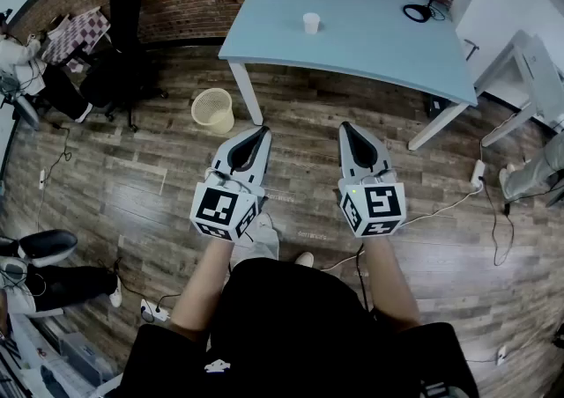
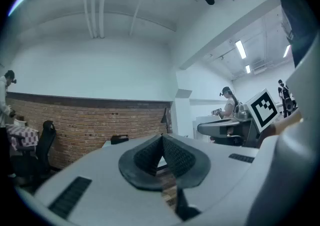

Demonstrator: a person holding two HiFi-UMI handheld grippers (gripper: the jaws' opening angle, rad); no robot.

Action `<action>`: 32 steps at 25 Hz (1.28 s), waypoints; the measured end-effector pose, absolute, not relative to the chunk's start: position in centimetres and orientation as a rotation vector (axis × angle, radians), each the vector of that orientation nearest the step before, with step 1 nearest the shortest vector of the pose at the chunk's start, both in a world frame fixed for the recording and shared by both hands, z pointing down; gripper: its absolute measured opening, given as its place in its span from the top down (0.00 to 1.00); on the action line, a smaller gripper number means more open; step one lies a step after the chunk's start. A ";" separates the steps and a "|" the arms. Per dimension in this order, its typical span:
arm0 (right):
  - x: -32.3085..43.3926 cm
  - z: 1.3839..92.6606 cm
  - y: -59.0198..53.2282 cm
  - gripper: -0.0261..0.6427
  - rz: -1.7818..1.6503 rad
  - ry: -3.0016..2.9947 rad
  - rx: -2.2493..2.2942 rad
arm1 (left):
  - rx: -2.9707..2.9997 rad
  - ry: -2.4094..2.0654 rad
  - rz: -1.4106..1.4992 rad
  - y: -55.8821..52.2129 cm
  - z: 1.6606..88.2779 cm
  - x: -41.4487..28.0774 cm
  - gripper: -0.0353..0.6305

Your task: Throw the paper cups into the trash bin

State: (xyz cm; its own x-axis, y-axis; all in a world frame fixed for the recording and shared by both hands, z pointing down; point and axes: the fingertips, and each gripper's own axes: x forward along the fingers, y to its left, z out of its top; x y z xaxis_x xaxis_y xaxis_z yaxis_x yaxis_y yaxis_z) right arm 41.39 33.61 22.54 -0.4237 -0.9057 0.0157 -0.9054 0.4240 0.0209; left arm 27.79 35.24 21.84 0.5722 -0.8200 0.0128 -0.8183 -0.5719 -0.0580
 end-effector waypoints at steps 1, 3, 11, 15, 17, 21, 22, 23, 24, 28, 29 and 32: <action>41.5 22.6 33.9 0.96 -0.021 -2.628 1.675 | -2.744 1.433 -0.059 35.5 21.9 27.9 0.94; 41.8 22.5 34.3 0.96 -0.027 -2.628 1.683 | -2.741 1.437 -0.058 35.9 21.9 28.1 0.94; 42.3 22.4 34.4 0.96 0.014 -2.661 1.691 | -2.738 1.445 -0.051 36.3 21.8 28.4 0.94; 42.0 22.3 33.3 0.96 0.021 -2.669 1.670 | -2.739 1.444 -0.058 35.3 21.8 28.2 0.94; 41.8 22.3 32.6 0.96 0.032 -2.679 1.661 | -2.736 1.450 -0.060 34.6 21.7 28.0 0.94; 41.3 22.6 31.4 0.96 0.036 -2.689 1.634 | -2.738 1.451 -0.062 33.2 21.9 27.9 0.94; 41.1 22.7 30.9 0.96 0.039 -2.688 1.631 | -2.738 1.453 -0.060 32.7 22.0 27.8 0.94; 40.9 22.9 30.4 0.96 0.042 -2.686 1.629 | -2.739 1.458 -0.055 32.2 22.0 27.6 0.94; 40.6 23.0 29.8 0.96 0.046 -2.686 1.628 | -2.740 1.466 -0.048 31.7 22.1 27.3 0.94; 39.0 23.5 27.6 0.96 0.063 -2.698 1.609 | -2.755 1.474 -0.049 29.5 23.0 26.2 0.94; 38.7 23.6 27.0 0.96 0.061 -2.698 1.604 | -2.759 1.473 -0.052 28.9 23.1 26.0 0.94; 37.8 23.7 25.0 0.96 0.064 -2.693 1.597 | -2.770 1.471 -0.051 26.9 23.4 25.4 0.94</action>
